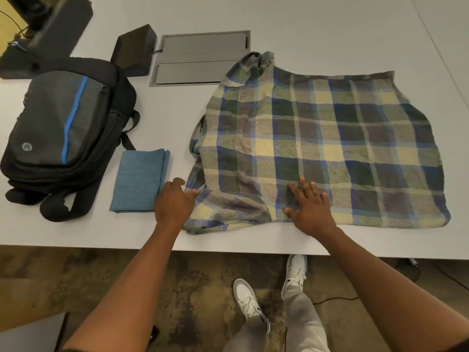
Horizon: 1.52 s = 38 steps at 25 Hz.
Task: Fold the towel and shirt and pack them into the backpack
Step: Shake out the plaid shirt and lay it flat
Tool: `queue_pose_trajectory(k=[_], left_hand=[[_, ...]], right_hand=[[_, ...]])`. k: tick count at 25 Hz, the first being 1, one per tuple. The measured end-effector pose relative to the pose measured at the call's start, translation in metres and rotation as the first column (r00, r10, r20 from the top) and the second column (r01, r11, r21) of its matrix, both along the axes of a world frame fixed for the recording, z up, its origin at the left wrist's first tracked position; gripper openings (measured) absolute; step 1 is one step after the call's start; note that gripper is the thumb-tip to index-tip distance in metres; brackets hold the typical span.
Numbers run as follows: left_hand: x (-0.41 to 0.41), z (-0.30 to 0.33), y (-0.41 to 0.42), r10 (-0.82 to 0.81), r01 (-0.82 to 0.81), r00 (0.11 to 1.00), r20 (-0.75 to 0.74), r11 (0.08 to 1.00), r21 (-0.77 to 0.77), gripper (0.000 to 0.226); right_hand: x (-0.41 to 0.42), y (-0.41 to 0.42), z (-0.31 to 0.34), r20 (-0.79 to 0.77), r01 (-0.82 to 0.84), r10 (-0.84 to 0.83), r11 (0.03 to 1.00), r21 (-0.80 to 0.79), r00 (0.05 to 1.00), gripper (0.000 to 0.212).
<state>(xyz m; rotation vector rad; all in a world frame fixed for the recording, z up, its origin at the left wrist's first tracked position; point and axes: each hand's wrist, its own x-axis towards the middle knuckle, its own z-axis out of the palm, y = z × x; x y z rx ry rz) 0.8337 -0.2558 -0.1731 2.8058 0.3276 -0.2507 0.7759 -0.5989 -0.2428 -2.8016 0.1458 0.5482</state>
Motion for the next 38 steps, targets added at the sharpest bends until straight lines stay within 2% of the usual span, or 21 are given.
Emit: queue_pose_trajectory(k=[2,4,6,8,10,13,15,17,19,20,21,22,23,24,25,26,28,29,31,34,38], left_hand=[[0.013,-0.006,-0.004,0.019,-0.030,0.991,-0.134,0.997,-0.077,0.058],[0.021,-0.015,-0.002,0.024,-0.044,0.978,-0.209,0.995,-0.092,0.045],[0.021,-0.015,-0.001,0.110,-0.126,0.989,-0.094,0.974,-0.187,0.028],[0.012,-0.004,0.001,0.275,-0.226,0.955,0.112,0.918,-0.326,0.015],[0.001,0.003,0.011,0.449,-0.277,0.857,0.253,0.815,-0.509,0.010],[-0.014,0.000,0.031,0.642,-0.312,0.704,0.304,0.664,-0.679,0.013],[-0.020,-0.010,0.041,0.703,-0.382,0.662,0.260,0.615,-0.690,0.020],[-0.024,-0.020,0.046,0.767,-0.538,0.625,0.143,0.556,-0.633,0.028],[-0.030,-0.023,0.042,0.809,-0.706,0.584,0.074,0.550,-0.446,0.055],[-0.034,-0.021,0.036,0.789,-0.727,0.602,0.120,0.604,-0.326,0.067],[-0.038,-0.020,0.029,0.719,-0.679,0.663,0.209,0.695,-0.239,0.073],[-0.041,-0.018,0.018,0.585,-0.555,0.748,0.314,0.811,-0.188,0.072],[-0.044,-0.019,0.004,0.394,-0.359,0.831,0.393,0.919,-0.161,0.068],[-0.047,-0.019,-0.012,0.172,-0.127,0.884,0.434,0.983,-0.130,0.062],[-0.050,-0.020,-0.027,-0.045,0.097,0.899,0.436,0.991,-0.096,0.056],[-0.052,-0.023,-0.042,-0.240,0.291,0.878,0.414,0.955,-0.063,0.047],[-0.059,-0.031,-0.065,-0.539,0.573,0.763,0.357,0.819,0.011,0.027],[-0.064,-0.037,-0.074,-0.630,0.655,0.703,0.329,0.754,0.044,0.021],[-0.069,-0.050,-0.081,-0.696,0.708,0.670,0.258,0.704,0.061,0.022],[-0.066,-0.060,-0.082,-0.661,0.651,0.732,0.165,0.750,0.115,0.039],[-0.060,-0.056,-0.091,-0.652,0.624,0.754,0.080,0.749,0.223,0.027]], right_hand=[[0.003,0.001,0.002,-0.002,0.017,-0.017,1.000,0.012,1.000,0.073],[0.006,0.001,0.004,0.005,0.032,-0.032,0.999,0.016,0.999,0.072],[0.008,0.000,0.007,0.009,0.029,-0.029,1.000,0.003,1.000,0.074],[0.009,0.001,0.007,0.015,0.026,-0.026,1.000,-0.006,1.000,0.078],[0.010,0.003,0.007,0.013,0.033,-0.032,0.999,-0.017,0.999,0.080],[0.010,0.005,0.006,0.027,0.034,-0.034,0.999,-0.020,0.999,0.081],[0.010,0.005,0.006,0.042,0.031,-0.030,0.999,-0.019,0.999,0.081],[0.008,0.006,0.005,0.046,0.036,-0.036,0.999,-0.011,0.998,0.081],[0.004,0.006,0.001,0.046,0.037,-0.037,0.999,-0.006,0.998,0.080],[0.002,0.006,-0.001,0.044,0.028,-0.028,1.000,-0.004,0.999,0.079],[-0.001,0.005,-0.004,0.045,0.019,-0.019,1.000,0.004,0.999,0.079],[-0.003,0.004,-0.007,0.062,0.012,-0.013,1.000,0.015,0.998,0.079],[-0.007,0.002,-0.008,0.102,0.006,-0.008,1.000,0.021,0.995,0.078],[-0.013,0.000,-0.008,0.161,0.007,-0.010,1.000,0.019,0.987,0.077],[-0.019,-0.003,-0.007,0.223,0.022,-0.026,1.000,0.017,0.974,0.075],[-0.027,-0.007,-0.004,0.274,0.051,-0.055,0.998,0.024,0.960,0.073],[-0.047,-0.019,-0.002,0.311,0.111,-0.122,0.992,0.053,0.943,0.067],[-0.058,-0.028,-0.003,0.308,0.130,-0.144,0.989,0.064,0.941,0.064],[-0.075,-0.047,-0.007,0.295,0.153,-0.168,0.985,0.073,0.941,0.052],[-0.082,-0.067,-0.012,0.316,0.174,-0.187,0.982,0.069,0.930,0.029],[-0.078,-0.074,-0.011,0.367,0.179,-0.194,0.981,0.073,0.910,0.022]])
